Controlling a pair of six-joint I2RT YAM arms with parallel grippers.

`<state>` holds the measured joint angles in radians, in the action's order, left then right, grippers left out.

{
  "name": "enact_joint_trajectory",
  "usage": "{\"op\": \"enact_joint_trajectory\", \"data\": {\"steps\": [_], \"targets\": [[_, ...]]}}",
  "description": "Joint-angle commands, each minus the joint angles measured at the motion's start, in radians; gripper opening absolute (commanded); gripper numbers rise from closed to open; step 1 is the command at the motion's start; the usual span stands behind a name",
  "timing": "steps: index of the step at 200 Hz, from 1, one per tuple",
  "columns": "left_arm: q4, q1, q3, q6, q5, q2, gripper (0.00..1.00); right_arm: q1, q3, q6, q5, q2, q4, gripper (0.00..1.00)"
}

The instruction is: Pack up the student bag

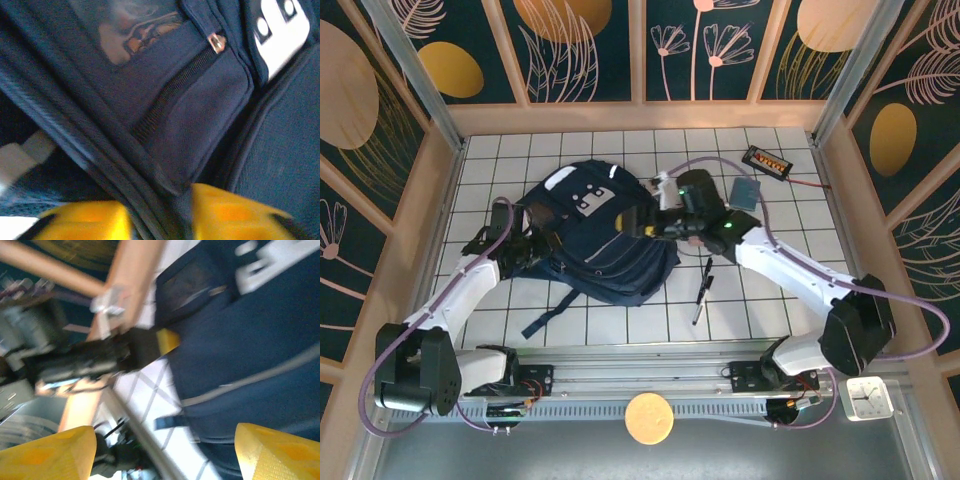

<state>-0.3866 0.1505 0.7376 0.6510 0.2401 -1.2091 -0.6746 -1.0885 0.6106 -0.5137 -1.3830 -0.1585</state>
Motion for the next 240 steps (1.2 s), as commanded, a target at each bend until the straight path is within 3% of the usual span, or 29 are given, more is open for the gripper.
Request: {"op": "enact_joint_trajectory", "data": {"steps": [1,14,18,22,49,78,88,105,150,240], "targets": [[-0.064,-0.002,0.038,-0.192,0.011,0.048,0.61,0.120,0.022,-0.090,0.155,0.036,-0.172,0.76],[-0.065,-0.001,0.039,-0.243,0.001,0.127,0.82,0.184,0.016,-0.143,0.198,0.036,-0.231,0.77],[-0.057,0.000,0.036,-0.264,0.014,0.156,0.96,0.196,0.013,-0.161,0.208,0.035,-0.242,0.77],[-0.050,0.001,0.036,-0.279,0.021,0.187,0.99,0.203,0.011,-0.182,0.213,0.036,-0.252,0.77],[-0.009,0.065,0.063,-0.359,0.044,0.317,0.99,0.252,0.025,-0.216,0.139,0.033,-0.264,0.77],[-0.105,0.301,0.185,-0.497,-0.090,0.176,0.99,0.256,0.075,-0.121,0.016,0.007,-0.183,0.75],[-0.110,0.342,0.212,-0.518,-0.127,0.134,0.99,0.250,0.089,-0.068,-0.028,-0.014,-0.145,0.74],[-0.074,0.345,0.230,-0.525,-0.129,0.103,0.99,0.225,0.110,0.021,-0.088,-0.052,-0.072,0.73],[-0.041,0.344,0.290,-0.551,-0.134,0.049,0.99,0.148,0.121,0.115,-0.064,-0.124,-0.024,0.71],[-0.008,0.345,0.241,-0.520,-0.128,0.074,0.99,0.097,-0.022,0.139,0.006,-0.307,0.001,0.56]]}}
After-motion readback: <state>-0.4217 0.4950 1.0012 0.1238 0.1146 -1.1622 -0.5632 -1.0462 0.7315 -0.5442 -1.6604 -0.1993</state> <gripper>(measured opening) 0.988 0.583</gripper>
